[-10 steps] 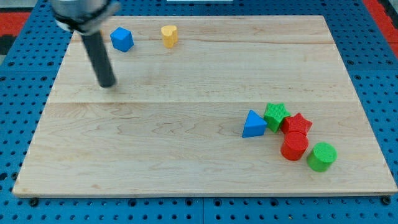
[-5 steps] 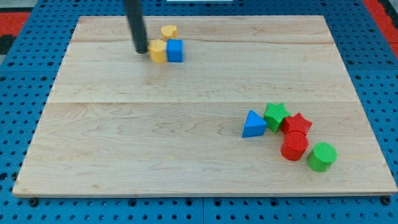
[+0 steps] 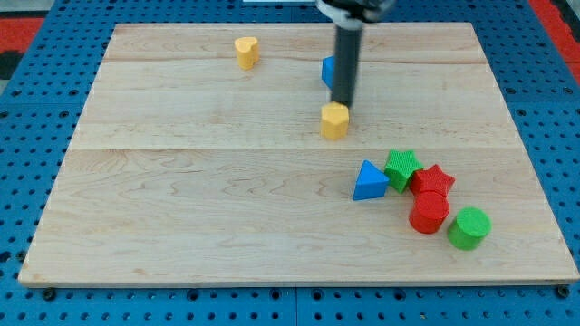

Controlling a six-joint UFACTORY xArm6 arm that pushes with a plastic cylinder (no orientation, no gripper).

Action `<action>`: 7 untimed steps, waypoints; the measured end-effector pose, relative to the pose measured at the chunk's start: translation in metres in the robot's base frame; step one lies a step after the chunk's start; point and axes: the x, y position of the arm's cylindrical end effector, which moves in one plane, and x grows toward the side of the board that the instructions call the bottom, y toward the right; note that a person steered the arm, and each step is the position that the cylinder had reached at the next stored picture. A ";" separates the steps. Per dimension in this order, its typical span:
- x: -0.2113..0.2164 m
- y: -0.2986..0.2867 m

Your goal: Slide the yellow hexagon towards the group of blocks

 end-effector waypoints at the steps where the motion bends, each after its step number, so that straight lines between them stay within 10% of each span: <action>1: 0.031 0.005; 4: -0.011 -0.028; 7: 0.075 -0.048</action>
